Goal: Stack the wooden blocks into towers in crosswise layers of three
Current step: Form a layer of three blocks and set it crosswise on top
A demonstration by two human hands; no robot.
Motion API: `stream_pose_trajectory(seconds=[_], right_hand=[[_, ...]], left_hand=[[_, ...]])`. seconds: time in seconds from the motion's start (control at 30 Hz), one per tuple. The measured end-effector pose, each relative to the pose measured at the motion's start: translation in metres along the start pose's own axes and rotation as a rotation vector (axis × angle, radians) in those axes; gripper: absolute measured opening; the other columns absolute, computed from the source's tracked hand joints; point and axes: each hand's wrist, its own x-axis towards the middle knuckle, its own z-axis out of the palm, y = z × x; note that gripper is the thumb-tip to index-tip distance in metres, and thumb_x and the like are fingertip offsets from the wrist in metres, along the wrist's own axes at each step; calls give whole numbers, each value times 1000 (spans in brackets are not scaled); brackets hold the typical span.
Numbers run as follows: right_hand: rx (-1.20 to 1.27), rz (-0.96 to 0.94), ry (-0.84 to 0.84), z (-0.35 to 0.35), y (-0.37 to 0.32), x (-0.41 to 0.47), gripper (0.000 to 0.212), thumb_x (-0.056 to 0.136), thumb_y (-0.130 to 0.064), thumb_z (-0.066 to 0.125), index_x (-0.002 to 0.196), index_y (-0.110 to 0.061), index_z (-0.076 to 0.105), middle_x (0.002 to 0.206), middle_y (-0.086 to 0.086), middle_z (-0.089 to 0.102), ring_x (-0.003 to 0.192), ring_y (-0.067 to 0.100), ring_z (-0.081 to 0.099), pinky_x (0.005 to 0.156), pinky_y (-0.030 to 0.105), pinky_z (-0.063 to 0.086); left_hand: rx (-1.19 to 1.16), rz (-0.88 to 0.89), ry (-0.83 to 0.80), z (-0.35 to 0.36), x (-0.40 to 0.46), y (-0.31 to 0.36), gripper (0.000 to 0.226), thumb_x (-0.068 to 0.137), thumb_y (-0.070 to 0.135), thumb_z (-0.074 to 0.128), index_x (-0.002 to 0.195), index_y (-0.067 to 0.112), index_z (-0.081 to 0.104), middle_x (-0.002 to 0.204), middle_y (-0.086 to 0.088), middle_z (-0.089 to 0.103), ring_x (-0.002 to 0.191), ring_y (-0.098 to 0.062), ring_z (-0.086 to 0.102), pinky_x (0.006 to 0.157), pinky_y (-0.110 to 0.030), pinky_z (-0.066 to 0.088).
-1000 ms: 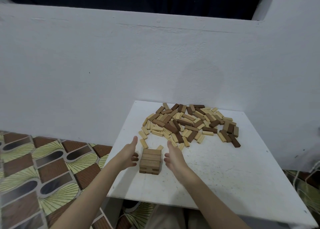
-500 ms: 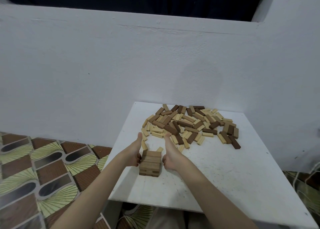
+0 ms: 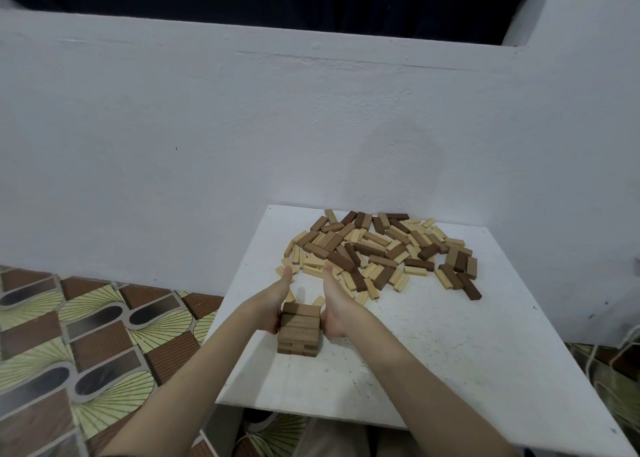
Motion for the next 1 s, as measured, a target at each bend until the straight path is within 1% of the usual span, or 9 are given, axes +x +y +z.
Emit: stream_pose_trajectory(seconds=[0.17, 0.23, 0.3, 0.4, 0.5, 0.6, 0.73, 0.83, 1.0], right_hand=[[169, 11, -57, -10, 7, -6, 94, 85, -78, 22, 152, -12, 16, 141, 20, 46, 127, 33, 48, 91, 44, 41], [198, 30, -76, -12, 13, -7, 95, 83, -79, 20, 146, -8, 32, 133, 20, 54, 121, 32, 52, 86, 43, 40], [197, 51, -98, -11, 19, -11, 95, 84, -78, 20, 115, 3, 57, 109, 21, 64, 118, 35, 55, 85, 44, 42], [267, 65, -153, -7, 22, -11, 92, 84, -78, 20, 79, 4, 61, 88, 21, 66, 115, 36, 57, 83, 45, 44], [259, 54, -195, -6, 23, -11, 95, 83, -79, 21, 93, 5, 65, 90, 22, 66, 110, 36, 58, 87, 48, 44], [180, 9, -146, -11, 19, -11, 85, 92, -68, 19, 138, -1, 43, 134, 22, 51, 130, 34, 45, 101, 42, 36], [-305, -234, 126, -29, 8, -4, 67, 98, -39, 46, 152, -12, 16, 153, 13, 27, 121, 24, 45, 97, 34, 34], [-727, -429, 86, -41, 4, 2, 92, 88, -23, 65, 151, -11, -1, 150, 13, 31, 130, 27, 40, 95, 32, 38], [-1221, -543, 67, -31, 11, 16, 132, 67, -28, 86, 150, -20, -16, 136, 16, 44, 127, 33, 42, 97, 44, 44]], left_hand=[[18, -16, 13, -10, 1, -7, 92, 88, 71, 20, 149, 3, 7, 148, -22, 27, 135, -33, 34, 109, -42, 28], [11, -43, 1, -11, -3, -10, 94, 87, 73, 17, 149, 4, 0, 153, -24, 14, 140, -36, 23, 113, -46, 18], [6, -62, -9, -11, -6, -12, 94, 88, 72, 16, 149, 4, -5, 154, -25, 10, 141, -37, 20, 114, -47, 15], [-67, -59, -54, -10, -7, -14, 94, 89, 71, 18, 148, 0, 0, 149, -24, 24, 134, -36, 35, 106, -45, 31], [-95, -41, -102, -8, -9, -14, 91, 90, 69, 20, 147, -1, 8, 145, -23, 31, 129, -36, 42, 98, -44, 39], [17, -2, -50, -14, -7, -14, 87, 91, 67, 20, 149, 4, 6, 153, -18, 18, 140, -33, 25, 110, -42, 28], [548, 286, 70, -42, 6, -8, 77, 90, 51, 52, 148, 14, 18, 153, -5, 24, 139, -25, 26, 110, -37, 27], [985, 364, -39, -52, 11, -6, 106, 68, 39, 81, 147, 18, 13, 150, 3, 27, 137, -18, 28, 109, -32, 30], [1379, 465, 44, -41, 27, -16, 132, 52, 44, 88, 149, 21, 3, 153, -2, 22, 142, -23, 14, 116, -40, 19]])
